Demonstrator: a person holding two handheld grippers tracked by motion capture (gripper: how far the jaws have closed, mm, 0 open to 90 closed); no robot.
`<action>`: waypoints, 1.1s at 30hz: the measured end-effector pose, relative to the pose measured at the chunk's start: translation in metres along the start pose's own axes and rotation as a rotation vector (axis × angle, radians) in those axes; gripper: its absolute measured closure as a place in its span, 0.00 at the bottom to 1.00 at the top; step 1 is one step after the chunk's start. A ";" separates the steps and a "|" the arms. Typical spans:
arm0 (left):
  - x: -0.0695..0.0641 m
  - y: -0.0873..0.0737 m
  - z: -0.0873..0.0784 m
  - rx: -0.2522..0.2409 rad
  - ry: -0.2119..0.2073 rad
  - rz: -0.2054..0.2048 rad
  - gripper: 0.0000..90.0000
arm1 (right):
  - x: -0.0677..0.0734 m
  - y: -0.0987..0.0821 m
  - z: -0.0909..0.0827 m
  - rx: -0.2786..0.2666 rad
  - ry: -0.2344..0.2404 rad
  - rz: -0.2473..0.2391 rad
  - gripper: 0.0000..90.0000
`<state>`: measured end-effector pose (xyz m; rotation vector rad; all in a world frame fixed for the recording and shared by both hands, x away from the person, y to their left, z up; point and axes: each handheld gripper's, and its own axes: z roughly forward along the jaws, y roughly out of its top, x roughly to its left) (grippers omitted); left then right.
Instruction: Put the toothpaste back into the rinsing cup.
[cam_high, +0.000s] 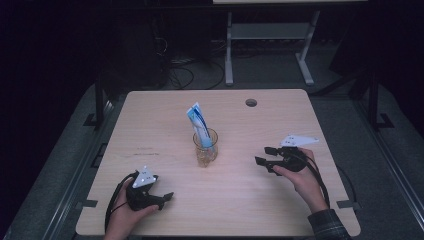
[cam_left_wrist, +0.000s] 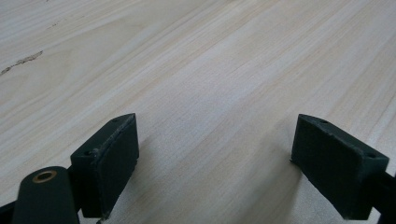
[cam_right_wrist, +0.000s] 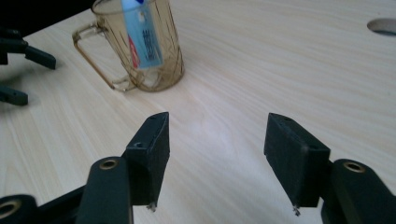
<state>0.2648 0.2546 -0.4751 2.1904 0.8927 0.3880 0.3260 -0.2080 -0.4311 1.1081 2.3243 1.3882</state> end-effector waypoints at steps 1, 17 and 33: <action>0.000 0.000 0.000 0.000 0.000 0.000 0.16 | 0.000 -0.002 -0.001 0.004 0.000 0.001 0.43; -0.001 -0.001 -0.001 -0.002 0.001 -0.003 0.16 | -0.001 -0.043 -0.017 0.079 -0.082 -0.007 0.33; -0.001 -0.001 -0.001 0.000 0.001 -0.001 0.16 | -0.004 -0.074 -0.030 0.180 -0.206 -0.047 0.27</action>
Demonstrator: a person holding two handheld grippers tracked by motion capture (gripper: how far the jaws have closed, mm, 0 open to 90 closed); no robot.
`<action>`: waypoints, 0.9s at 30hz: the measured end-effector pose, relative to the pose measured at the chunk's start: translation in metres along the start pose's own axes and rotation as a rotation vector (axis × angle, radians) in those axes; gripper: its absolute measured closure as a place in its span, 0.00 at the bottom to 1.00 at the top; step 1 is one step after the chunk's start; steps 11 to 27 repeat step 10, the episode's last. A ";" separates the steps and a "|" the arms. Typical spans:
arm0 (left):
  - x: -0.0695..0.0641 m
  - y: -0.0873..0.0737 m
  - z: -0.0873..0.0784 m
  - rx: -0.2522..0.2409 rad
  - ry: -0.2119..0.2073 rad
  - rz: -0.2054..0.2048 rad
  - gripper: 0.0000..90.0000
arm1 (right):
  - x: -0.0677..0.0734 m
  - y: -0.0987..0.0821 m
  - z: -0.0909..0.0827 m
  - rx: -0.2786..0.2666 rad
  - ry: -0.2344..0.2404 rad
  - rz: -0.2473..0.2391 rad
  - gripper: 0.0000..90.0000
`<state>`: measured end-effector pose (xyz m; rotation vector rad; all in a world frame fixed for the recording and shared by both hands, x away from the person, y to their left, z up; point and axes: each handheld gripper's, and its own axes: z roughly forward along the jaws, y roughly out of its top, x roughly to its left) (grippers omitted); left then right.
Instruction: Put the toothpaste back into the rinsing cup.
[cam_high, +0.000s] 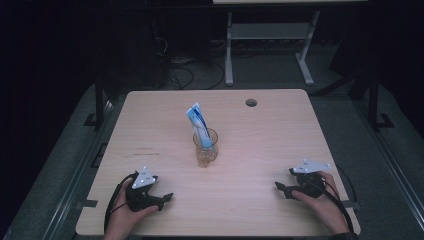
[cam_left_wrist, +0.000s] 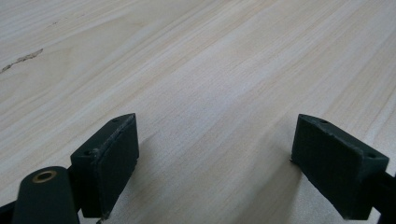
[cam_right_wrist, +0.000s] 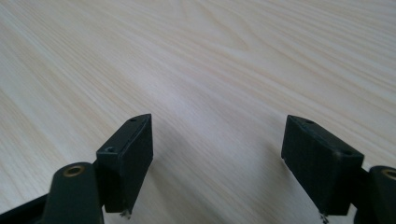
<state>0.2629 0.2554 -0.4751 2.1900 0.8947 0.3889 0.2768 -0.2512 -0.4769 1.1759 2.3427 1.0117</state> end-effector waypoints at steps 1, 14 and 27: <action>0.000 0.000 0.000 0.000 0.000 0.000 0.16 | -0.001 -0.002 0.000 0.006 -0.011 -0.008 0.26; 0.000 0.000 0.000 0.000 0.001 0.000 0.16 | -0.002 -0.007 -0.001 -0.017 -0.003 0.011 0.23; 0.000 0.000 0.000 0.000 0.001 0.000 0.16 | -0.002 -0.007 -0.001 -0.017 -0.003 0.011 0.23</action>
